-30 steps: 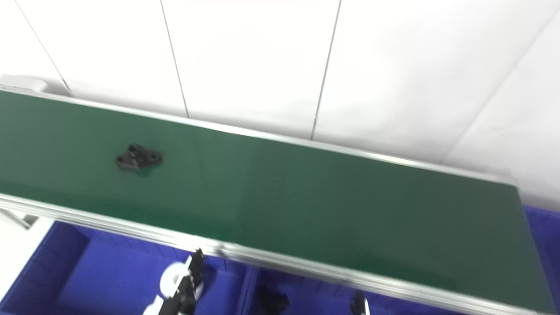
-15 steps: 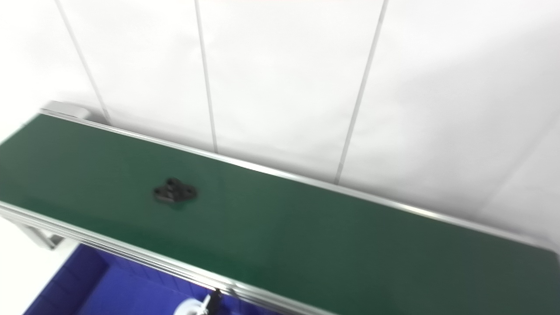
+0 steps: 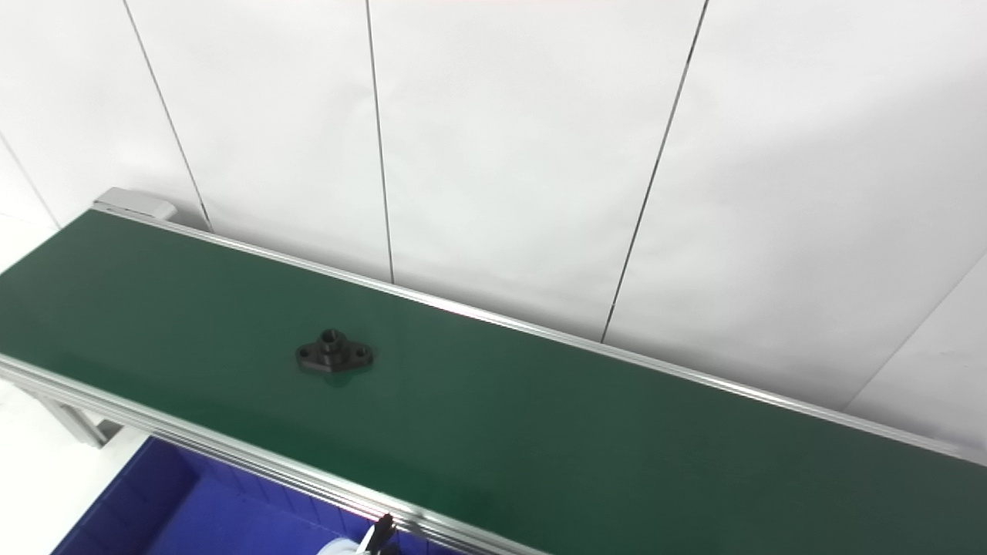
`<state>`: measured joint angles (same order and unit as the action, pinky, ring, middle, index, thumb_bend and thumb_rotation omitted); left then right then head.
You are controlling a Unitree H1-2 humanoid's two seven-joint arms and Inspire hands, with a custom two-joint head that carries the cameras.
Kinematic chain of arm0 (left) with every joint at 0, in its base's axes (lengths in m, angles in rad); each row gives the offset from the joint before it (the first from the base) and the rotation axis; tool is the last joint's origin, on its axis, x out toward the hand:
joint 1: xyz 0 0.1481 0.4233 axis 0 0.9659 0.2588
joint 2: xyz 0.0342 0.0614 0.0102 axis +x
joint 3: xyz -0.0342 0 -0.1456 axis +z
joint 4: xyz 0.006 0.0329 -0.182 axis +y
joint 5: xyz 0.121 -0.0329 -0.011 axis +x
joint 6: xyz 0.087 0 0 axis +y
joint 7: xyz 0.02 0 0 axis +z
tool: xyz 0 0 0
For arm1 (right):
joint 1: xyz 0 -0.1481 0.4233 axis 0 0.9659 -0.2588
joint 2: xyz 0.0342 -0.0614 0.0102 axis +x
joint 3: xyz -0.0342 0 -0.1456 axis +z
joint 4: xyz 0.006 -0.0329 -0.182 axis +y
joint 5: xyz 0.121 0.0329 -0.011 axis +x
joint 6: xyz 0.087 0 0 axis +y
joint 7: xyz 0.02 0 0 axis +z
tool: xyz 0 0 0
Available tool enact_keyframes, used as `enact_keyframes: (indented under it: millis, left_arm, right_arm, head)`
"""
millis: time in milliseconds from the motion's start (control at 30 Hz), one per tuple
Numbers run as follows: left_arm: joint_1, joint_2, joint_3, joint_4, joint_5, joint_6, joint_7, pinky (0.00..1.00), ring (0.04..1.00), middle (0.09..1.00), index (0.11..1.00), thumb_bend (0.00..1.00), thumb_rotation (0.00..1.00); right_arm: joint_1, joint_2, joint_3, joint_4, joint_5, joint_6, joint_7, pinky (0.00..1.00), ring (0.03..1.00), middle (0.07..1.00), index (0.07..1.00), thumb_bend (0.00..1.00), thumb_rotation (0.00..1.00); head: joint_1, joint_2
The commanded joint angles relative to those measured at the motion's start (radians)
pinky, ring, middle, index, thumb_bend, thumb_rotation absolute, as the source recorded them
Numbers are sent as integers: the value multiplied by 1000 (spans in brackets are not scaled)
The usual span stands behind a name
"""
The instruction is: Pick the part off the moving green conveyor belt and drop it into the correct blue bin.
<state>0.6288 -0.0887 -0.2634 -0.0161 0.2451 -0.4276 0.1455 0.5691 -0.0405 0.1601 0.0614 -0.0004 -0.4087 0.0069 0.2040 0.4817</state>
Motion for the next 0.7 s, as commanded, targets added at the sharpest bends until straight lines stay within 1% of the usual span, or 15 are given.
enact_keyframes:
  millis: [0, 100, 167, 200, 267, 300, 333, 433, 533, 667]
  left_arm:
    - [-4, -73, -52, 17, 4, -25, 5, 975, 962, 1000, 1000, 672, 995]
    - [-2, -79, -54, 13, 0, -20, 5, 973, 966, 1000, 1000, 683, 977]
    - [1, -79, -56, 9, 1, -20, 4, 978, 967, 1000, 1000, 674, 976]
    - [3, -79, -57, 6, 4, -21, 6, 975, 969, 1000, 1000, 669, 982]
    - [8, -80, -57, -3, 10, -18, 9, 973, 971, 1000, 1000, 668, 986]
    - [11, -81, -56, -7, 14, -17, 11, 957, 968, 1000, 1000, 665, 991]
    - [16, -80, -57, -18, 11, -10, 9, 951, 968, 1000, 1000, 665, 992]
    - [30, -69, -64, -48, -26, 15, -14, 979, 984, 1000, 1000, 690, 989]
    - [38, -55, -71, -70, -60, 29, -32, 999, 999, 1000, 1000, 682, 974]
    - [41, -45, -75, -80, -71, 30, -39, 987, 1000, 1000, 1000, 684, 983]
  right_arm:
    - [7, 5, -3, -21, 1, -61, 11, 1000, 1000, 1000, 1000, 828, 990]
    - [8, 1, -4, -26, 0, -60, 14, 1000, 1000, 1000, 1000, 815, 987]
    - [11, -1, -4, -32, -1, -60, 16, 1000, 1000, 1000, 1000, 812, 987]
    - [15, -6, 0, -41, 0, -60, 22, 1000, 1000, 1000, 1000, 789, 974]
    - [23, -13, 6, -58, -1, -61, 32, 1000, 1000, 1000, 1000, 775, 965]
    - [25, -15, 8, -65, -2, -61, 35, 1000, 1000, 1000, 1000, 763, 953]
    - [30, -17, 11, -82, -15, -61, 31, 1000, 1000, 1000, 1000, 759, 949]
    - [45, -23, 17, -143, -46, -61, 14, 1000, 1000, 1000, 1000, 813, 905]
    - [54, -33, 24, -191, -58, -61, 6, 1000, 1000, 1000, 1000, 853, 883]
    - [51, -60, 36, -253, -91, -61, -26, 1000, 1000, 1000, 1000, 839, 885]
  head:
    - [-4, 3]
    - [5, 5]
    - [5, 8]
    - [-2, 15]
    - [-17, 23]
    - [-17, 23]
    - [-40, 34]
    - [-64, 48]
    - [-78, 57]
    - [-87, 67]
